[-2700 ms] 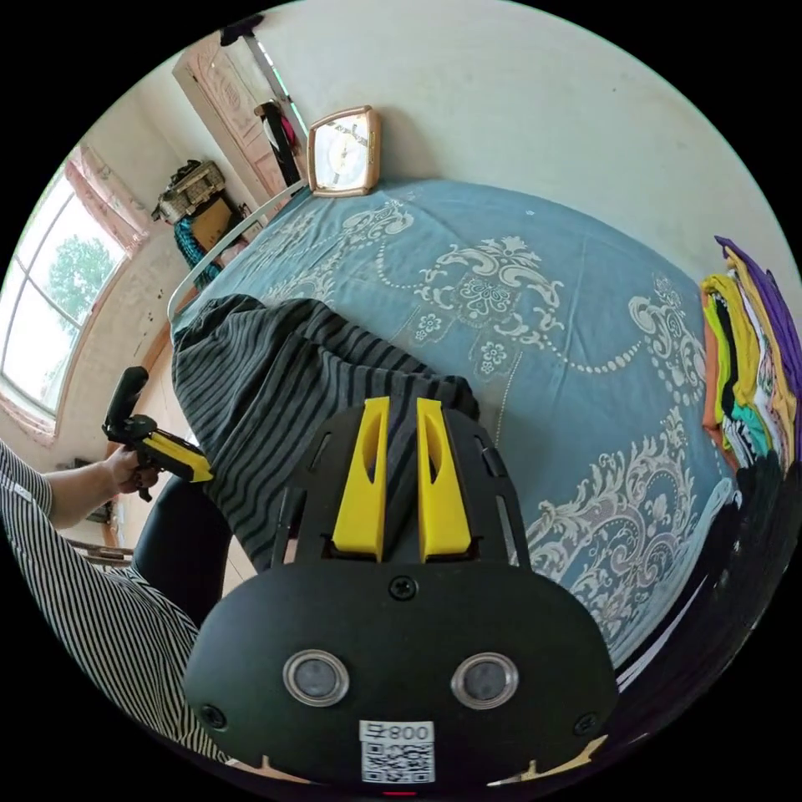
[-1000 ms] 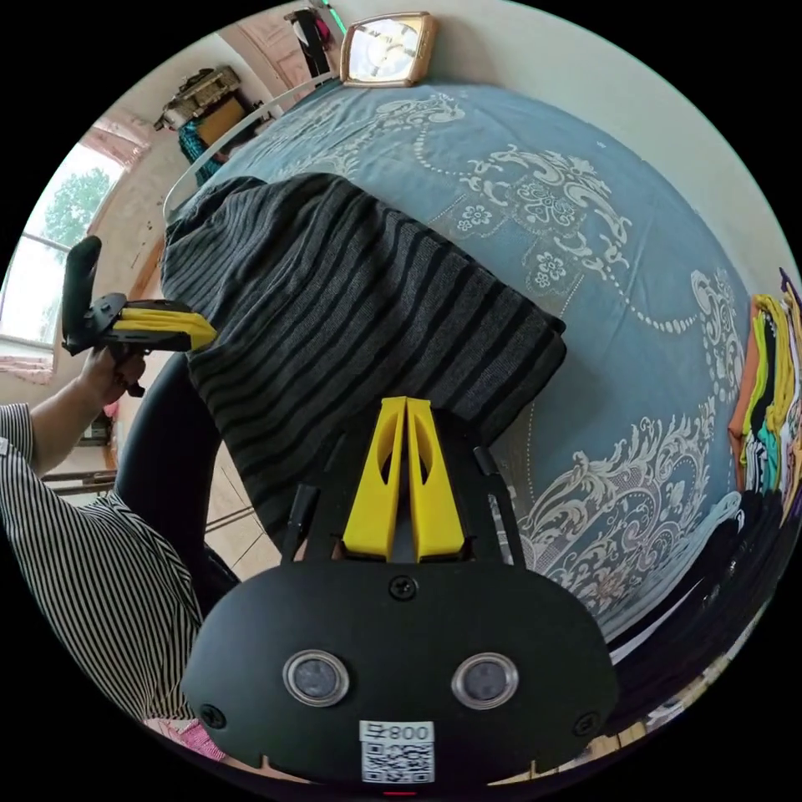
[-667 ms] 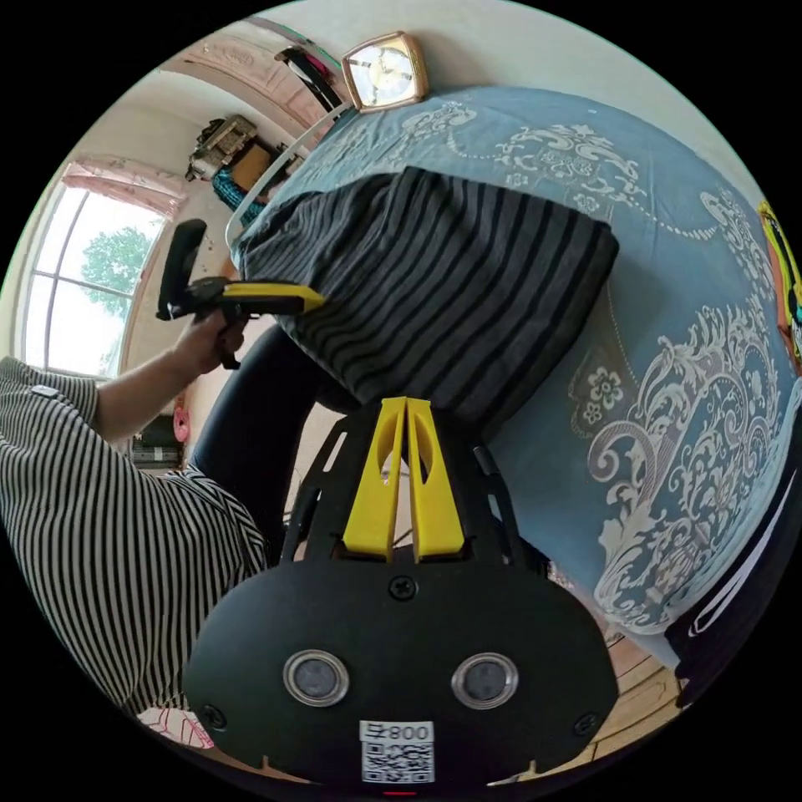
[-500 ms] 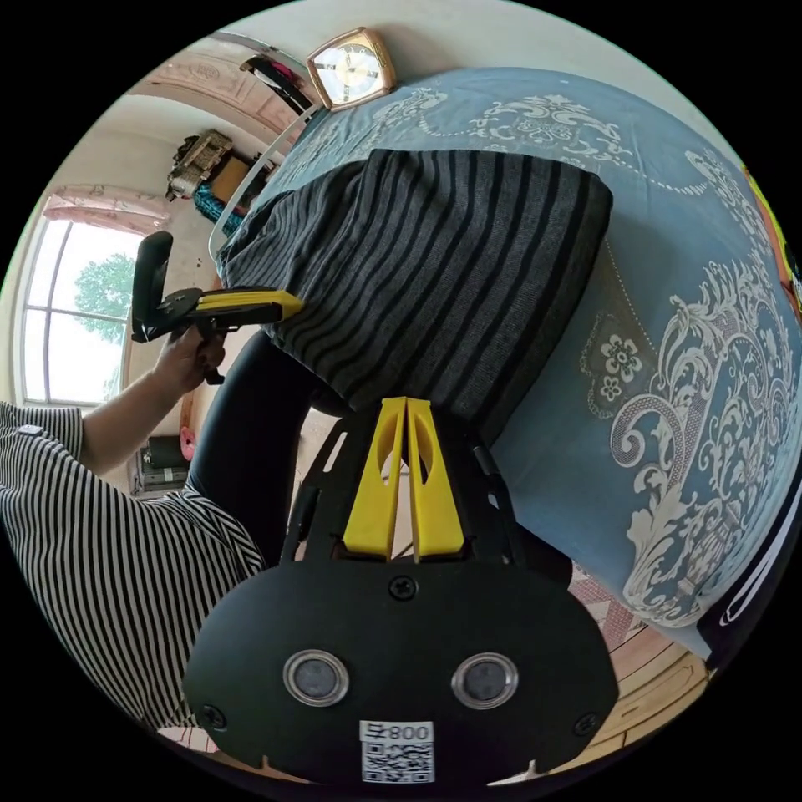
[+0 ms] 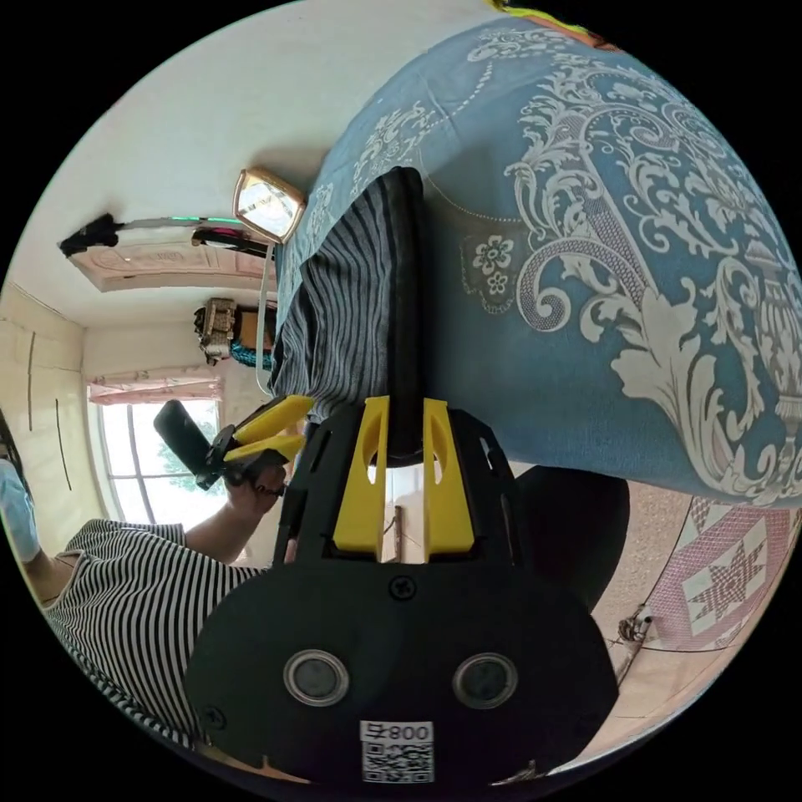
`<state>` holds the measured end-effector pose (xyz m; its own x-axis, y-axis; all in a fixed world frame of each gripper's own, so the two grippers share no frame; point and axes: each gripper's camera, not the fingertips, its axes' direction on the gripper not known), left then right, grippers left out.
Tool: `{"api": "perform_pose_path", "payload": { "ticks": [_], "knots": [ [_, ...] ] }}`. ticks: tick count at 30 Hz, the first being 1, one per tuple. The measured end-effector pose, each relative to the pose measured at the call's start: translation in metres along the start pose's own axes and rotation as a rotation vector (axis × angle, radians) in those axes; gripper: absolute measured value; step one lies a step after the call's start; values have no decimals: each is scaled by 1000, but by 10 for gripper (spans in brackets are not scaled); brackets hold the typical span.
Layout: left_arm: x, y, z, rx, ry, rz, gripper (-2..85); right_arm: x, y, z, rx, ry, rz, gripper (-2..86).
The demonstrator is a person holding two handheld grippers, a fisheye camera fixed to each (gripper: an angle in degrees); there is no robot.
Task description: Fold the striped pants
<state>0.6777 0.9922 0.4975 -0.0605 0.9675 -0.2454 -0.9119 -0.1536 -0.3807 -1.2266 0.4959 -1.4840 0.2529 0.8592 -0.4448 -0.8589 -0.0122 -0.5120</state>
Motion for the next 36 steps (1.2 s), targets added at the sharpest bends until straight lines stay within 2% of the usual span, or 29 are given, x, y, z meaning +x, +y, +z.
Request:
{"api": "perform_pose_path", "payload": {
  "ticks": [4, 10, 18, 20, 24, 26, 29, 36],
  "knots": [
    [30, -14, 40, -98, -37, 83, 141, 20, 0, -6, 6, -111, 43, 75],
    [74, -21, 76, -152, -269, 194, 138, 23, -5, -9, -20, -124, 26, 77],
    [97, -22, 95, -150, -457, 219, 69, 25, -3, -9, -14, -132, 22, 79],
    [95, -22, 92, -142, -420, 202, 53, 18, -3, -8, -23, -138, 1, 81],
    [69, -20, 68, -67, -215, 39, 33, 9, -7, -18, -31, -167, -38, 74],
    [64, -17, 58, -32, -173, 12, 28, 14, -11, -39, 42, -214, -44, 67],
    [58, -13, 42, 21, -132, -19, 23, 26, -30, -63, 133, -164, -17, 77],
    [43, -4, 14, 76, -63, -54, 19, 28, -125, -46, 130, -108, -25, 106]
  ]
}}
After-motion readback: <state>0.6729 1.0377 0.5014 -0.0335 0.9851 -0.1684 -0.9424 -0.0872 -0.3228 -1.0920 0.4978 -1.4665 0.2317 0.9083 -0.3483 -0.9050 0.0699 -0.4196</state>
